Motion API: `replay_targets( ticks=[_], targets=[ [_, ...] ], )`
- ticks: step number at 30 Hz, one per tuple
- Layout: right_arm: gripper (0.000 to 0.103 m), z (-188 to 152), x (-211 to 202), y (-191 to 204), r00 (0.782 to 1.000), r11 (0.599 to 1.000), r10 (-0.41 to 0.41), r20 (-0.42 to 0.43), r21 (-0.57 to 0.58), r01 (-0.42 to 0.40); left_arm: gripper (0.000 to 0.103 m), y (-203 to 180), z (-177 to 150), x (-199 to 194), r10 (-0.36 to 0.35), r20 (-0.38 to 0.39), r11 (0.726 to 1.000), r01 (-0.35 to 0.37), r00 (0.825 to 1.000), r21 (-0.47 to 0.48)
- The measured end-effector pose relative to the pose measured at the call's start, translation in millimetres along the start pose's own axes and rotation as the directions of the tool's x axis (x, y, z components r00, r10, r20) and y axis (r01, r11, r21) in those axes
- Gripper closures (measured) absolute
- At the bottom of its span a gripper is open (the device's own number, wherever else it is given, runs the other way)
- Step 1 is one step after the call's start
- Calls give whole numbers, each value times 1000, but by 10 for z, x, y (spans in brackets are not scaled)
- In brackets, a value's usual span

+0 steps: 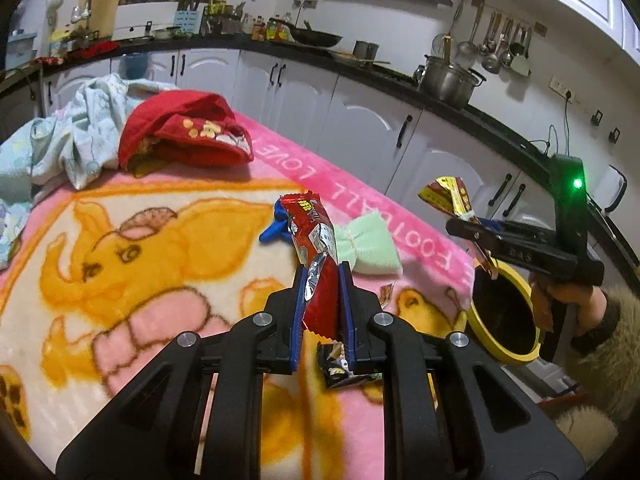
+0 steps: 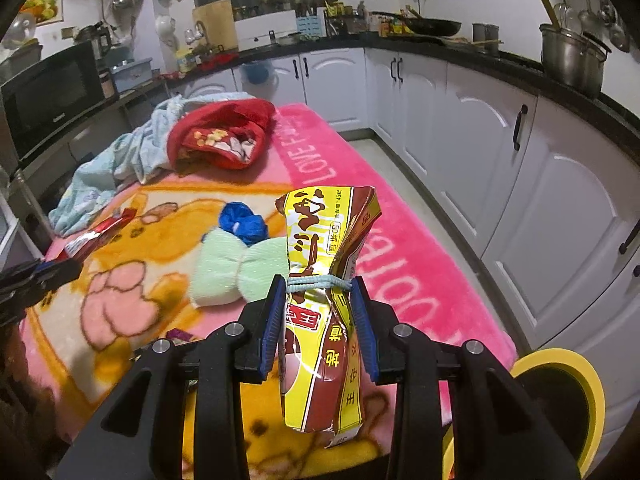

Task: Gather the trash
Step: 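Carry the red wrapper and gold wrapper over the yellow bin with both tools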

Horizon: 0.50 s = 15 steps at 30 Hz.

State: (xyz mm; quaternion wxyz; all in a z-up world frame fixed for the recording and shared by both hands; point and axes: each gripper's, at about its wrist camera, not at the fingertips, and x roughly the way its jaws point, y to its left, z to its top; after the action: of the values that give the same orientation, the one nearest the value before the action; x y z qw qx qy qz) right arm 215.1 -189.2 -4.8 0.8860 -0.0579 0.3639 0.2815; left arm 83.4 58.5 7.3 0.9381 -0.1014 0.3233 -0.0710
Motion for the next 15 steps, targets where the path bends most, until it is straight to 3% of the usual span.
replay_targets(
  ticks=[15],
  targets=[
    [71,-152,-622,-114,997,1000,6,78,11,-7,93,-426,187,-20,-40,45,998,38,998,52]
  ],
)
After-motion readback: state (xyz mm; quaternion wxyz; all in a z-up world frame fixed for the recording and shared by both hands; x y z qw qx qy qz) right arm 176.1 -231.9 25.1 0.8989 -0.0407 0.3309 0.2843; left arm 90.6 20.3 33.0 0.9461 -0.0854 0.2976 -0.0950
